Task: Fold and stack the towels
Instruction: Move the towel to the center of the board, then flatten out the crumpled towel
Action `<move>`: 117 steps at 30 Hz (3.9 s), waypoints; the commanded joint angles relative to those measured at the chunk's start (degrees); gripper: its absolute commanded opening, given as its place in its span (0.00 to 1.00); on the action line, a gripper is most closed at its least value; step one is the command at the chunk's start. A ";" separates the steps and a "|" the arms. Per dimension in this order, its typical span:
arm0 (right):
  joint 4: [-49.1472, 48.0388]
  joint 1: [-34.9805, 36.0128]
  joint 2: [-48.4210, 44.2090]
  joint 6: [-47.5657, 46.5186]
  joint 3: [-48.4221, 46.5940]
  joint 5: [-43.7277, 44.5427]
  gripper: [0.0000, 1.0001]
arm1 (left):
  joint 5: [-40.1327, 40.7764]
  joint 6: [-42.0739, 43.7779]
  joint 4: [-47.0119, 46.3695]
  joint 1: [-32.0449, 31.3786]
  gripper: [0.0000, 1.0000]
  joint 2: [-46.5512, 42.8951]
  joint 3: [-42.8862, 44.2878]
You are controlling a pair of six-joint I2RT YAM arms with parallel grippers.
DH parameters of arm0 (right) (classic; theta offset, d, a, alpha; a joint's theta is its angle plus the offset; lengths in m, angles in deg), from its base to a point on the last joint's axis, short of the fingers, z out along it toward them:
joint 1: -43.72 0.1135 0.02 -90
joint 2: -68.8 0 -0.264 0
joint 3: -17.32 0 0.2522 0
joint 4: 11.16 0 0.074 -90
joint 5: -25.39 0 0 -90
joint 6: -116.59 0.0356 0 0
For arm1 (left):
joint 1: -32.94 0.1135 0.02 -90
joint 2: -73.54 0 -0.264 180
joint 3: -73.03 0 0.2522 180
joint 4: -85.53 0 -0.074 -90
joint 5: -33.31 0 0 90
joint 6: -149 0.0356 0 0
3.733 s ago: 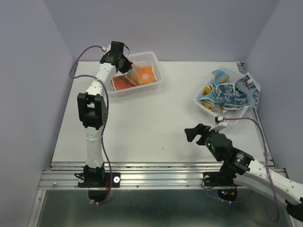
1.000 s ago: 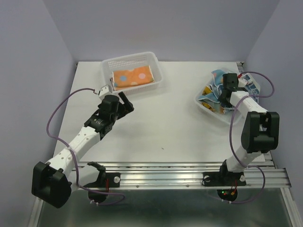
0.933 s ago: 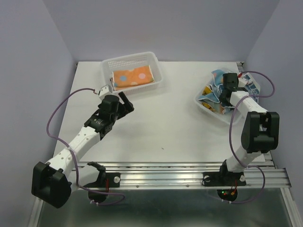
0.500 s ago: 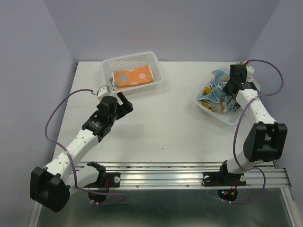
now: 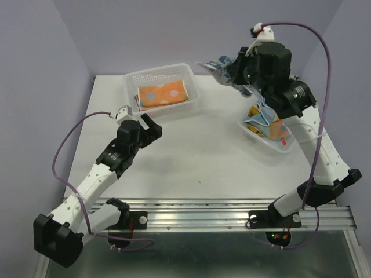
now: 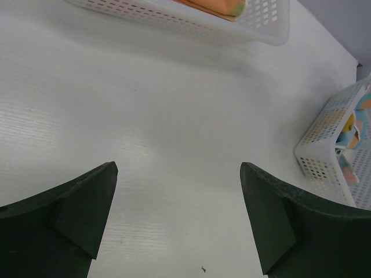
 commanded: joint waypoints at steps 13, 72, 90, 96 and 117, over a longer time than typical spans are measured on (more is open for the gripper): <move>-12.08 8.84 -19.13 13.86 62.39 10.50 0.81 | 9.19 -14.36 20.97 0.12 0.99 -19.78 -6.99; -10.57 24.22 -26.34 31.01 76.98 3.74 1.00 | -7.96 -3.38 -2.40 -4.72 0.99 10.00 -10.08; -17.88 24.22 -15.70 32.06 76.63 4.26 1.00 | 0.92 -0.38 2.60 -12.80 0.64 32.77 1.97; -18.93 24.22 -16.93 31.71 77.86 4.53 1.00 | 7.25 -4.52 9.20 -16.31 0.55 38.22 6.01; -16.29 26.06 -7.45 37.95 75.84 6.02 0.79 | 5.85 -13.39 8.49 -19.83 0.00 31.90 1.09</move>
